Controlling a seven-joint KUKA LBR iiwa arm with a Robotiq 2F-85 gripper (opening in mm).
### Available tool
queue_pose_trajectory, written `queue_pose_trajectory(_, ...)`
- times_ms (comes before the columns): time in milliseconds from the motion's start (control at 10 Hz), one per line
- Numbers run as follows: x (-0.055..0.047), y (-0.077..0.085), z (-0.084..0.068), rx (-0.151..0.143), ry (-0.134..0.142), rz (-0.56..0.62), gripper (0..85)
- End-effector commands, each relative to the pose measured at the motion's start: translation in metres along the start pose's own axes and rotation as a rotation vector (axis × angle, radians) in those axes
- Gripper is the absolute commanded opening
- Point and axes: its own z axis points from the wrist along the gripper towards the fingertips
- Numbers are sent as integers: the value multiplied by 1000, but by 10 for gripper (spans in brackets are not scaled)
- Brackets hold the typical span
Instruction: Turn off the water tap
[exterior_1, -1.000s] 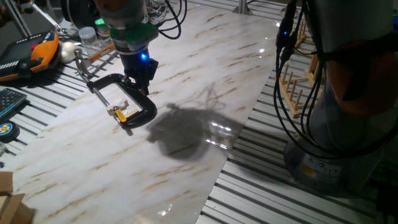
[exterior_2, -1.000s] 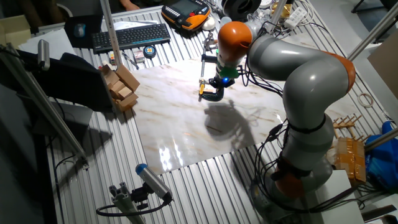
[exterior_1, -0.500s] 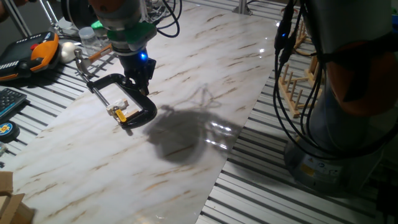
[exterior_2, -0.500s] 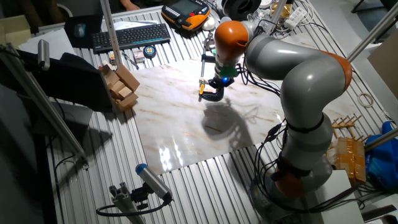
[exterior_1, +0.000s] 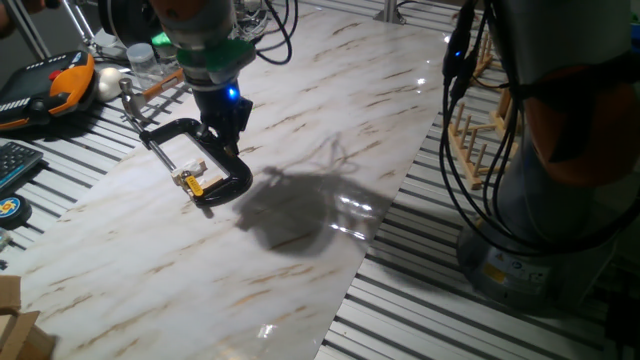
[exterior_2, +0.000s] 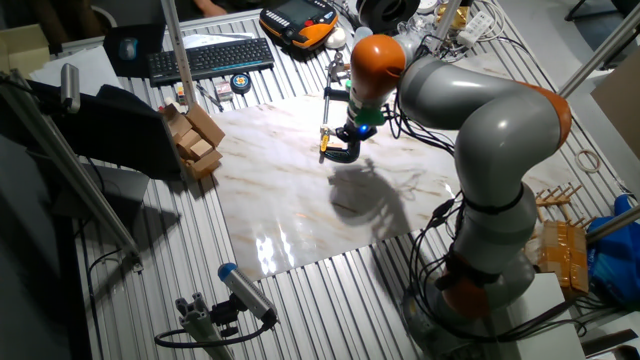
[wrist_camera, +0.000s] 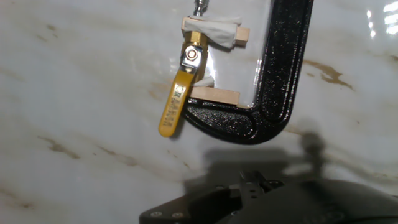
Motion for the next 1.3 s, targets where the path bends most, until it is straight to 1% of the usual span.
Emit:
queue_pose_trajectory(0,-1,-1,10,-7,-12,4,0)
queue_pose_trajectory(100,-3,-1,17,-14,-18,18,0)
queue_pose_trajectory(200,-6,-1,20,-10,-21,29,0)
queue_pose_trajectory(300,-8,0,22,-7,-21,40,0)
queue_pose_trajectory(500,-9,2,26,-18,-20,63,0)
queue_pose_trajectory(800,-12,4,32,-22,-21,89,0)
queue_pose_trajectory(900,-10,8,33,-19,-21,101,0)
queue_pose_trajectory(1000,-8,15,35,-13,-23,120,0)
queue_pose_trajectory(1100,-5,20,38,-13,-26,132,0)
queue_pose_trajectory(1200,-4,22,41,-18,-34,143,0)
